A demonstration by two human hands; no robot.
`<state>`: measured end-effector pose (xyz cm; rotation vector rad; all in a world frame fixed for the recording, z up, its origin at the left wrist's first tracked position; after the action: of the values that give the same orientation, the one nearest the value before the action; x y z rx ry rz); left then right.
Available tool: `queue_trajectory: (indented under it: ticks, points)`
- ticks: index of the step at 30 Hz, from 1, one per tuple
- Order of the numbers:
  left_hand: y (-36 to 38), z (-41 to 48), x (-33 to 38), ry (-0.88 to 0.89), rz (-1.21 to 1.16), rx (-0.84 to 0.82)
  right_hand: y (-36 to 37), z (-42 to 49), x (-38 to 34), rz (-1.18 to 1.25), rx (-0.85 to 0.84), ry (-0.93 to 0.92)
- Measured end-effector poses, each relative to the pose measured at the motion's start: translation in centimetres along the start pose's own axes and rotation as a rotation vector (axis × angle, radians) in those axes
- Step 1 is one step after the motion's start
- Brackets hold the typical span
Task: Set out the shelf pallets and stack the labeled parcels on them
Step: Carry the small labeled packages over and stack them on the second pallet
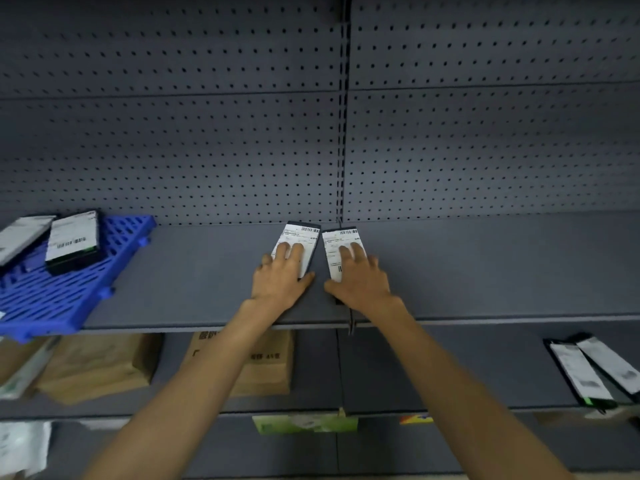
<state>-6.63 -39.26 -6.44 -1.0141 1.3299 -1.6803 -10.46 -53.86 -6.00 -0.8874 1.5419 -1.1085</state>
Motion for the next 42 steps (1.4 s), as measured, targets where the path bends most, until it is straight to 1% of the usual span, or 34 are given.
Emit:
queue_trajectory:
  ticks: [4, 9, 16, 23, 31, 39, 42]
  points:
    - [-1.3, -0.3, 0.4, -0.09, -0.029, 0.033, -1.2, 1.2, 0.1, 0.036, 0.001, -0.083]
    - [-4.6, -2.6, -1.7, -0.226, -0.018, 0.164, -2.3, 2.2, -2.1, 0.036, 0.026, -0.226]
    - [-7.7, -9.2, -7.4, -0.436, 0.025, 0.28, -0.6, 0.2, -11.0, 0.028, -0.02, -0.482]
    - [-11.0, -13.7, -14.1, -0.556, 0.076, 0.347, 0.5, -1.7, -20.2, 0.043, -0.023, -0.656]
    - [-13.9, -16.3, -24.5, -0.585, 0.101, 0.387, 2.7, -2.3, -31.5, 0.042, -0.011, -0.701]
    - [-16.2, -18.3, -37.5, -0.567, 0.088, 0.383, 6.2, -2.3, -44.4, 0.055, -0.013, -0.671]
    - [-16.5, -18.1, -41.7, -0.559, 0.087, 0.369, 7.5, -1.9, -48.2, 0.055, -0.008, -0.641]
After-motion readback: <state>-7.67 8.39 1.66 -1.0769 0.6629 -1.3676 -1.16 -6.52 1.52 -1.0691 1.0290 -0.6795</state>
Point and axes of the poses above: each hand's wrist, its own z-axis towards the middle knuckle, its own y-axis out of the palm, x = y × z, the point moved 8 cm from there along z, towards the middle knuckle, and after that the axes turned 8 degrees about y, right-handed, at the moved point
